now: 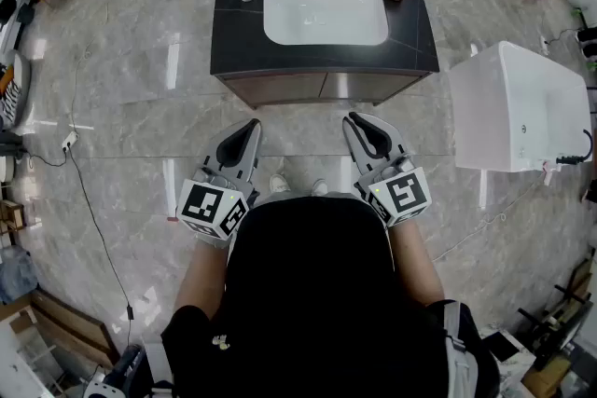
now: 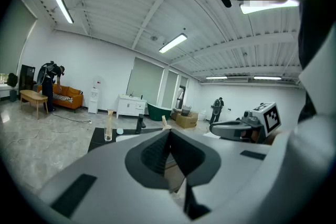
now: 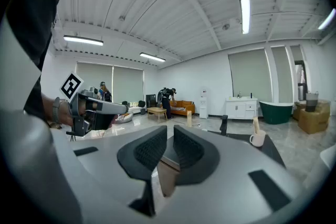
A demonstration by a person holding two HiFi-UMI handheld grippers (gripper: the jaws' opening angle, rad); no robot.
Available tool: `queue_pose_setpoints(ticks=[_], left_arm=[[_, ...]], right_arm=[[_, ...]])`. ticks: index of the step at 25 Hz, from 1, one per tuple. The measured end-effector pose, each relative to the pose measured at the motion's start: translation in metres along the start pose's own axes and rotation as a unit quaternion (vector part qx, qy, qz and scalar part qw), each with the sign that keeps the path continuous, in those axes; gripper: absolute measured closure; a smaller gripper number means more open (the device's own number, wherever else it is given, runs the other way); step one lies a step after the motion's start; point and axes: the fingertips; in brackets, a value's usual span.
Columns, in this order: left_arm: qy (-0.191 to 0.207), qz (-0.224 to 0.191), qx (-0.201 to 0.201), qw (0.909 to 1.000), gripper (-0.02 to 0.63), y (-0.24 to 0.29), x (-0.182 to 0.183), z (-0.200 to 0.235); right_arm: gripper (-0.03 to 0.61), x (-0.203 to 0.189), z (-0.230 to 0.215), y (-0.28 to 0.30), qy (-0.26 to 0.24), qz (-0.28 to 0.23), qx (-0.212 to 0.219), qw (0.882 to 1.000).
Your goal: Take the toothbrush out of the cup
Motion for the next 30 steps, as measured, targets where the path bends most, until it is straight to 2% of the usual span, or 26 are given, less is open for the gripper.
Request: queue_pose_setpoints(ticks=[4, 12, 20, 25, 30], left_arm=[[0.015, 0.010, -0.004, 0.9998, 0.592, -0.005, -0.001, 0.005], [0.003, 0.020, 0.002, 0.9998, 0.591, -0.023, -0.006, 0.044], [-0.007, 0.051, 0.014, 0.9986, 0.591, -0.032, -0.021, 0.088], [-0.009, 0.061, 0.019, 0.9979, 0.591, -0.010, -0.023, 0.099], [-0.013, 0.059, 0.041, 0.9974, 0.591, 0.034, -0.015, 0.109]], right_arm=[[0.522, 0.001, 0.008, 0.005, 0.005, 0.005, 0.002, 1.000], [0.522, -0.010, 0.025, 0.027, 0.035, 0.010, 0.005, 0.999], [0.522, -0.023, 0.031, 0.049, 0.059, 0.024, -0.019, 0.998], [0.522, -0.029, 0.014, 0.066, 0.068, 0.026, -0.013, 0.997], [0.522, -0.042, -0.034, 0.095, 0.069, 0.030, -0.004, 0.997]])
Point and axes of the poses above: the fingertips, and each gripper's own axes: y forward along the fingers, z to its left, x out of its top, and after that the axes turned 11 degrees about -y, right-handed
